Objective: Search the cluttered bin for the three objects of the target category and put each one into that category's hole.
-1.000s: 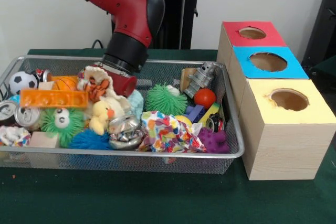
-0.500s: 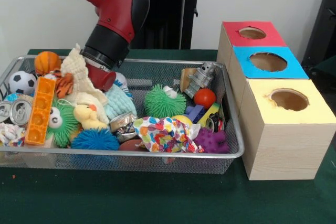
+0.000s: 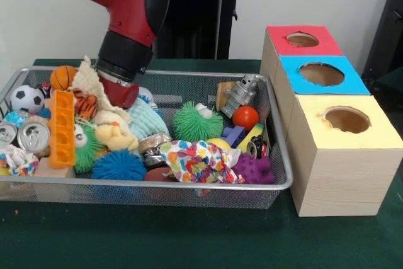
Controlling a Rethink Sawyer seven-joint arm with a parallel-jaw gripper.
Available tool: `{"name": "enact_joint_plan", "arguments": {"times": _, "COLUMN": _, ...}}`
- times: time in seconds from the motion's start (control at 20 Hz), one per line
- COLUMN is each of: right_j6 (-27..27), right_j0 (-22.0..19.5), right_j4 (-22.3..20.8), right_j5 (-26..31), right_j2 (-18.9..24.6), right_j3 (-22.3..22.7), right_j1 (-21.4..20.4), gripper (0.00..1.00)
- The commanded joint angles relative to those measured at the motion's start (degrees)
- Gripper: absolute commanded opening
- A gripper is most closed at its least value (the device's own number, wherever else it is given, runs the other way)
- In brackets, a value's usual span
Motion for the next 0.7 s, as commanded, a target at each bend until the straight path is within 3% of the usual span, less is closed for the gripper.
{"name": "enact_joint_plan", "arguments": {"times": 0.05, "right_j6": 1.18, "right_j0": -21.41, "right_j4": -4.1, "right_j5": 38.74, "right_j2": 33.99, "right_j3": 12.11, "right_j1": -11.75, "gripper": 1.0}}
{"name": "enact_joint_plan", "arguments": {"times": 0.25, "right_j6": 0.12, "right_j0": -26.53, "right_j4": 1.94, "right_j5": 45.58, "right_j2": 41.74, "right_j3": 17.16, "right_j1": -12.15, "gripper": 1.0}}
{"name": "enact_joint_plan", "arguments": {"times": 0.7, "right_j6": -1.6, "right_j0": -30.2, "right_j4": 2.65, "right_j5": 43.68, "right_j2": 48.41, "right_j3": 19.68, "right_j1": -9.5, "gripper": 1.0}}
